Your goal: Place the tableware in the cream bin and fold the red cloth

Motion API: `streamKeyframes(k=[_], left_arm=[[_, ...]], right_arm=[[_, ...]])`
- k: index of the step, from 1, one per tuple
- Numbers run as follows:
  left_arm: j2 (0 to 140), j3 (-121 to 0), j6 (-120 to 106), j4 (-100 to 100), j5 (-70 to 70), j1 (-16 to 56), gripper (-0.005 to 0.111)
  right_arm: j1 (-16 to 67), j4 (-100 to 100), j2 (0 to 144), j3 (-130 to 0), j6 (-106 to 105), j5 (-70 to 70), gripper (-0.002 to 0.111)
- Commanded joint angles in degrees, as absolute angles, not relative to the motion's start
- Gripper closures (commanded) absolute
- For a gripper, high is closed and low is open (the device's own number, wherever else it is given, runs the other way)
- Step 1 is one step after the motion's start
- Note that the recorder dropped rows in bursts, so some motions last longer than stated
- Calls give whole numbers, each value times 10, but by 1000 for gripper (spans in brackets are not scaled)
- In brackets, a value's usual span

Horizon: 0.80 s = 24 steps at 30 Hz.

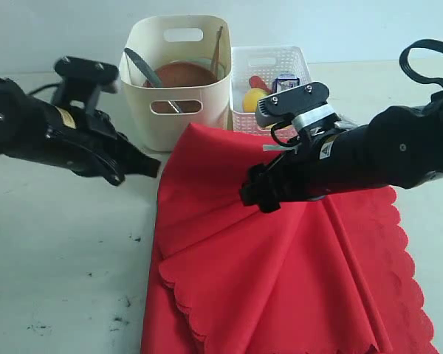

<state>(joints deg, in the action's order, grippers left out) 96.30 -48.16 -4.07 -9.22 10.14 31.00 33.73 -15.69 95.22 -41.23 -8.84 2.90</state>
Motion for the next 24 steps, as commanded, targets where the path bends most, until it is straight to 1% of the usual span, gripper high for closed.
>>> streamKeyframes(k=[1, 4, 7, 11, 15, 16, 18, 19, 21, 23, 24], left_arm=[[1009, -497, -40, -109, 91, 371, 104], [1032, -509, -28, -118, 94, 402, 102], [1051, -519, -27, -115, 99, 422, 90], [1071, -534, -44, -108, 102, 442, 62], [1088, -541, -67, -108, 98, 451, 29], [1092, -541, -74, -108, 98, 451, 23], [1100, -541, -75, -108, 98, 452, 15], [1103, -541, -75, -108, 99, 453, 12], [1107, -541, -75, -108, 99, 453, 12], [1107, -541, -75, -108, 99, 454, 15], [1107, -541, -75, -108, 99, 457, 21]], right_arm=[[312, -143, 951, -416, -91, 20, 32], [287, -118, 951, -416, -90, 34, 32], [259, -115, 951, -416, -90, 55, 32], [242, -115, 949, -416, -90, 66, 32], [242, -115, 935, -416, -90, 74, 32], [242, -115, 930, -416, -90, 77, 32], [242, -115, 920, -416, -90, 81, 32], [242, -115, 915, -416, -90, 82, 32], [242, -114, 906, -416, -90, 85, 32], [242, -113, 896, -416, -90, 87, 32], [242, -110, 891, -416, -90, 89, 32]])
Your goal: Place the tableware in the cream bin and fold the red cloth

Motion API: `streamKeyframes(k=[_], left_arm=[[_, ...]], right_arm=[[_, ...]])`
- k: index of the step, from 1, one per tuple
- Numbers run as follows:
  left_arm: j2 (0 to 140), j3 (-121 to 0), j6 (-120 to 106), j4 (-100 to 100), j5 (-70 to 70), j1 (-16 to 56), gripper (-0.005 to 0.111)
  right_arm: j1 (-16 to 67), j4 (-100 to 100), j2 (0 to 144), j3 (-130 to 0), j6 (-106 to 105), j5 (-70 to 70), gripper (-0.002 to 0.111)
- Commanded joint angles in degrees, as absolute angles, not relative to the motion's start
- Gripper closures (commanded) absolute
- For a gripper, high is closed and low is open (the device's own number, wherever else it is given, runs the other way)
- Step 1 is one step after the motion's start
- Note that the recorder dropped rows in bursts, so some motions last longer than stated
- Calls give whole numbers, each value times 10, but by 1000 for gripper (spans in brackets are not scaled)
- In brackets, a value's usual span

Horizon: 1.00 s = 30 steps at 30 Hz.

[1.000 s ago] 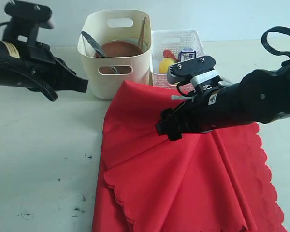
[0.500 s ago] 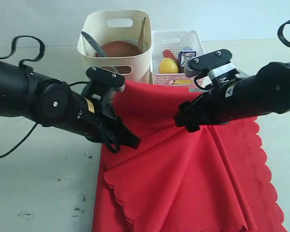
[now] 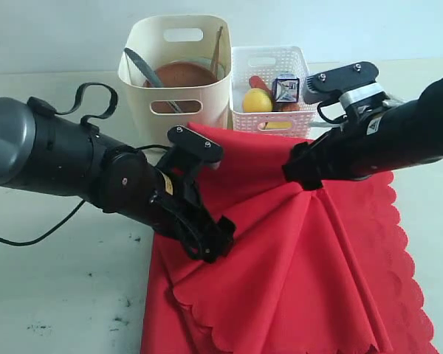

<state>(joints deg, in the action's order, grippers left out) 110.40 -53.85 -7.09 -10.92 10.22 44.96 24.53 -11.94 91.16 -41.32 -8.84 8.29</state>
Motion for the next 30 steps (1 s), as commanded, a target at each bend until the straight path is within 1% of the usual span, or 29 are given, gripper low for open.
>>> streamKeyframes(k=[1, 2, 5, 6, 7, 8, 13, 18, 24, 27, 30], left_arm=[[1107, -541, -75, -108, 99, 459, 26], [1107, -541, -75, -108, 97, 462, 35], [1107, -541, -75, -109, 92, 475, 69], [1107, -541, -75, -112, 91, 479, 86], [1104, -541, -74, -114, 91, 484, 98], [1102, -541, -72, -117, 91, 489, 106], [1064, -558, -71, -129, 98, 536, 105], [1038, -618, -71, -149, 101, 610, 105], [1047, -657, -71, -150, 62, 701, 105], [1047, -661, -73, -141, 32, 723, 105], [1047, -661, -73, -141, 17, 725, 105]], right_arm=[[242, -107, 886, -416, -90, 91, 32], [242, -104, 880, -416, -90, 94, 32], [242, -102, 865, -416, -90, 104, 32], [242, -100, 858, -416, -90, 109, 32], [242, -100, 852, -416, -90, 113, 32], [242, -99, 844, -416, -90, 119, 32], [242, -84, 791, -416, -90, 150, 32], [242, -48, 725, -416, -82, 166, 32], [229, 100, 657, -416, 66, 190, 32], [215, 142, 645, -415, 130, 205, 32], [214, 142, 645, -407, 138, 200, 32]])
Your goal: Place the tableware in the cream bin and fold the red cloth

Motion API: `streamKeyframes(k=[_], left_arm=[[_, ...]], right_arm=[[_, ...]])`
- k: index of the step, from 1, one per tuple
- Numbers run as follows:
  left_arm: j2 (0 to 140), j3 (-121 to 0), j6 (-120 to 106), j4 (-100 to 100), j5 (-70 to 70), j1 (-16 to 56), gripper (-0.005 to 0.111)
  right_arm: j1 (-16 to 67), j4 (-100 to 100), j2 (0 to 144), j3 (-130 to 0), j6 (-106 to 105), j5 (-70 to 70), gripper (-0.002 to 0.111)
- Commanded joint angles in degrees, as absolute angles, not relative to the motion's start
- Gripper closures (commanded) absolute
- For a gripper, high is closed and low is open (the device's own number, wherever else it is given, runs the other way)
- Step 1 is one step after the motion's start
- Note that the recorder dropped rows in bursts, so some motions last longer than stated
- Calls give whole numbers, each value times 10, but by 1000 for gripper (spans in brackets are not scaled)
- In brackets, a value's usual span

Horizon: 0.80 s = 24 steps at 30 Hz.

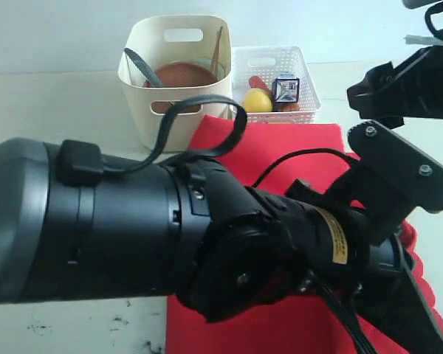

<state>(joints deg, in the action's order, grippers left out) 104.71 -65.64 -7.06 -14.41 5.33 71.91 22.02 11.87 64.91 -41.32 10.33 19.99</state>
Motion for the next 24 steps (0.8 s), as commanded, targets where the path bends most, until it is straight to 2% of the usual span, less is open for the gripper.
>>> streamKeyframes(k=[1, 6, 8, 11, 16, 19, 22, 23, 24], left_arm=[[1047, -661, -73, -141, 17, 725, 105], [1056, -661, -75, -141, 10, 725, 105], [1068, -661, -76, -141, 0, 725, 100], [1092, -666, -82, -141, -15, 725, 83], [1122, -694, -104, -141, -15, 726, 41], [1117, -695, -112, -137, -4, 723, 25], [1096, -695, -153, -137, 68, 703, 29], [1086, -695, -169, -137, 105, 692, 34], [1069, -694, -169, -137, 170, 664, 51]], right_arm=[[214, 139, 647, -406, 138, 199, 32], [214, 140, 659, -404, 138, 196, 32], [214, 140, 661, -404, 138, 195, 32], [214, 140, 661, -404, 138, 193, 32], [214, 140, 661, -404, 138, 192, 32], [214, 140, 661, -404, 138, 192, 32], [214, 140, 671, -404, 138, 192, 32], [214, 142, 680, -404, 138, 191, 32], [214, 149, 705, -404, 138, 180, 32]])
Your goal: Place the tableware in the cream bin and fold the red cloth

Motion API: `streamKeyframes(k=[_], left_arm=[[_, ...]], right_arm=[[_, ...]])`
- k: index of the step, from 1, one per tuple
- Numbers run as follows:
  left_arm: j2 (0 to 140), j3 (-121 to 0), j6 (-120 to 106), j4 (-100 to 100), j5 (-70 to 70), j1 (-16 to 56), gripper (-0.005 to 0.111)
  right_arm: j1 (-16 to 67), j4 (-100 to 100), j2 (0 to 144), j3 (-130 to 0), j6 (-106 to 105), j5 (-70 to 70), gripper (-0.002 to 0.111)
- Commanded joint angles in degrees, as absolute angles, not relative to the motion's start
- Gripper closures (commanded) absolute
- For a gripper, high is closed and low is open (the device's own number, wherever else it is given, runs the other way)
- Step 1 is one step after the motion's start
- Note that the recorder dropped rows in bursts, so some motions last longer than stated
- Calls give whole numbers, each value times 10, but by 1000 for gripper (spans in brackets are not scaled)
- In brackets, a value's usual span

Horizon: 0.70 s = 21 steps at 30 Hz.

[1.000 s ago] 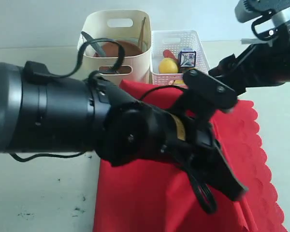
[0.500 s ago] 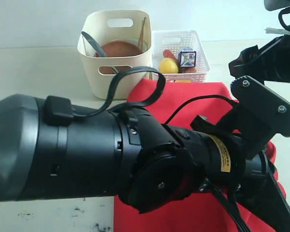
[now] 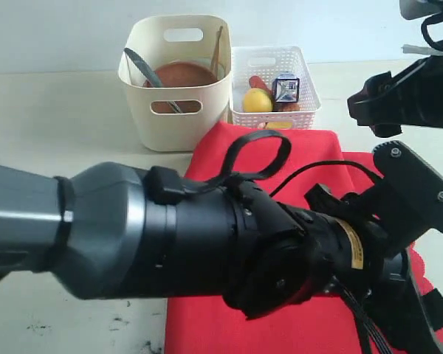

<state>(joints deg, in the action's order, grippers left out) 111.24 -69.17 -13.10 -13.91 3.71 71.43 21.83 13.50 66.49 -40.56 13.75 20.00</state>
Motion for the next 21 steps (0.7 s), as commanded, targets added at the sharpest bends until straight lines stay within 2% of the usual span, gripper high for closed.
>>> streamKeyframes(k=[1, 2, 4, 11, 15, 17, 20, 21], left_arm=[[1059, -690, -166, -137, 189, 647, 61], [1038, -668, -161, -138, 196, 614, 81], [1006, -622, -161, -138, 174, 570, 106], [893, -499, -161, -139, 115, 466, 107], [849, -448, -161, -139, 104, 419, 107], [839, -424, -161, -141, 96, 402, 107], [839, -399, -161, -141, 54, 399, 107], [839, -394, -161, -141, 42, 399, 107]], right_arm=[[214, 159, 721, -404, 138, 173, 32], [213, 168, 753, -404, 138, 158, 32], [199, 168, 809, -404, 148, 116, 32], [135, 167, 975, -406, 150, -60, 32], [135, 167, 1059, -445, 150, -75, 33], [135, 170, 1096, -468, 145, -75, 37], [135, 170, 1103, -473, 128, -72, 75], [135, 170, 1103, -473, 121, -59, 97]])
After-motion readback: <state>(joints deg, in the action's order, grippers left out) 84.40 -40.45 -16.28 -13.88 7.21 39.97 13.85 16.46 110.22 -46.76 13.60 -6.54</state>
